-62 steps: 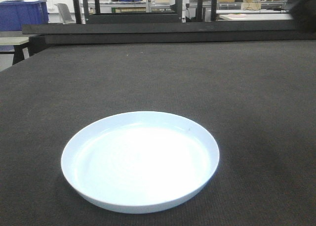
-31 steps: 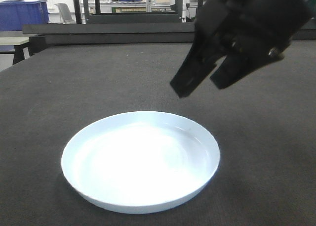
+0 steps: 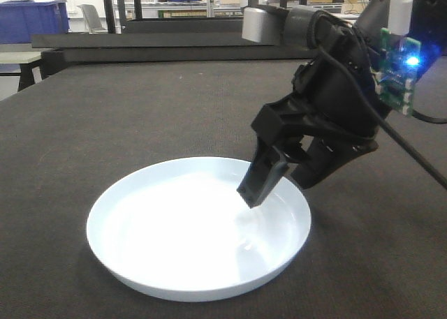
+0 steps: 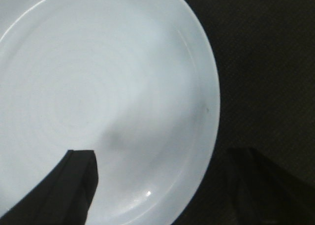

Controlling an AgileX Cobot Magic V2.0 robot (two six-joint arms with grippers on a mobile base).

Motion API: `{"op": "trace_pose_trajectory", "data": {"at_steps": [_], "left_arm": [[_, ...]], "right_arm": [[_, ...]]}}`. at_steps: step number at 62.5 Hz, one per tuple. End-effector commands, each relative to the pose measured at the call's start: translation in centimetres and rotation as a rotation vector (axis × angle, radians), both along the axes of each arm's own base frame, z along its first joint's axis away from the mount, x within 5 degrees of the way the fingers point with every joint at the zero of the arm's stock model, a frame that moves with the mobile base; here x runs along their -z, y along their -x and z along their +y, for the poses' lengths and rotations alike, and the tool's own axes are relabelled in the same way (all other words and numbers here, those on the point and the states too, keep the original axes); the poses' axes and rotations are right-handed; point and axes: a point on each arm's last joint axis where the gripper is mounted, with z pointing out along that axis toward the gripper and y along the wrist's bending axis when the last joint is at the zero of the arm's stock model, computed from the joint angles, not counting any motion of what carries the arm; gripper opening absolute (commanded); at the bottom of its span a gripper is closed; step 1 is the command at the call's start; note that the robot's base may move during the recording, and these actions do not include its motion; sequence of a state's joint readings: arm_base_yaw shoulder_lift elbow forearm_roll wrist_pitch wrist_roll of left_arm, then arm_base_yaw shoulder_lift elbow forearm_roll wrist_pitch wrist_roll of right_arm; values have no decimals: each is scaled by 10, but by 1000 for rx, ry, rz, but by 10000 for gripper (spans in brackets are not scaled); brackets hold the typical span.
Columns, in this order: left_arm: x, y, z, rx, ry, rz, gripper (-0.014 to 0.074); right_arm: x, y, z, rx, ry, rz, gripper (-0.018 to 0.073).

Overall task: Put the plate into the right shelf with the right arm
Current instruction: 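Lower the right gripper onto the plate rim and close on it, then lift the white plate upright off the table with the right gripper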

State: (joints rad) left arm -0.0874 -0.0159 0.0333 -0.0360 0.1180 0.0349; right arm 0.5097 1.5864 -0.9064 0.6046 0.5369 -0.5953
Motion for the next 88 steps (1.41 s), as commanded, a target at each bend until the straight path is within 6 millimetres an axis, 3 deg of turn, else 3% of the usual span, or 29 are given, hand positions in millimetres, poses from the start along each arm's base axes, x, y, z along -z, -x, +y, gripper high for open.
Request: {"op": "trace_pose_trajectory", "data": {"at_steps": [1,11,31,75,88], "left_arm": [[-6,0,0,4,17,-84,-47],[-6,0,0,4,17,-84,-47],[-6,0,0,4,17,-84,-47],[-6,0,0,4,17,-84,-47],[-6,0,0,4,17,-84,-47]], "right_arm": [[-19,-5,2,9,-40,-84,621],[-19,-6,2,11,-39,-85,598],[-19,-7,0,14,-33,-93,340],[-3,-14,2,14,2,-76,330],[0,-14,1,4,17,-72,118]]}}
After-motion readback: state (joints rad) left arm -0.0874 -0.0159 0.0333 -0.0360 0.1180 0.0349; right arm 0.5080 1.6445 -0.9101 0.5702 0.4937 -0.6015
